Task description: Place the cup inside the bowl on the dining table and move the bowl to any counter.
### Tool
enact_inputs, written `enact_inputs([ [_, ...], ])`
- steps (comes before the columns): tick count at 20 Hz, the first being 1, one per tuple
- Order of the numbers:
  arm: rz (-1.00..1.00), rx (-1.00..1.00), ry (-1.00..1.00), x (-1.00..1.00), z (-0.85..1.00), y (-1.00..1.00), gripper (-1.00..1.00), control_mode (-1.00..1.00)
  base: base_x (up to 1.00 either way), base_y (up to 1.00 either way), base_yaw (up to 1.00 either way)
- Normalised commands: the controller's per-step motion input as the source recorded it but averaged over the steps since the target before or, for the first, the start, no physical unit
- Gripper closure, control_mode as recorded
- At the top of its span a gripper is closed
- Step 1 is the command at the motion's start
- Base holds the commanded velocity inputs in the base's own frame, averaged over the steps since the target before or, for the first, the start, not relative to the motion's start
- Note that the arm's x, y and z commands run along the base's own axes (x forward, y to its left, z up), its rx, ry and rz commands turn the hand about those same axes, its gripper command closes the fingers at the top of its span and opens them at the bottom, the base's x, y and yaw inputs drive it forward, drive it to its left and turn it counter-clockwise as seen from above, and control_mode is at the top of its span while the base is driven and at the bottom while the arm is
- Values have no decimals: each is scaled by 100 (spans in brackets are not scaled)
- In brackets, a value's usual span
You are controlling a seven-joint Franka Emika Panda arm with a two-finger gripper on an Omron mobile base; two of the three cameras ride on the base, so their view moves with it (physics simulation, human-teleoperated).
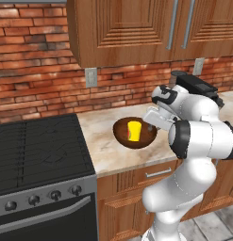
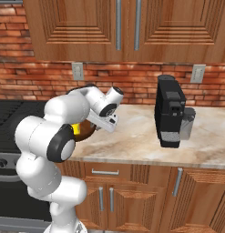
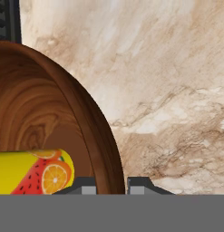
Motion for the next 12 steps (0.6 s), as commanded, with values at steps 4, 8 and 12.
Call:
enact_inputs([
  [4,-1,0,0,1,0,0,100,-100,0,0,0],
  [8,-1,0,0,0,-2,0,100,-100,0,0,0],
  [12,-1,0,0,0,-9,0,100,-100,0,0,0],
])
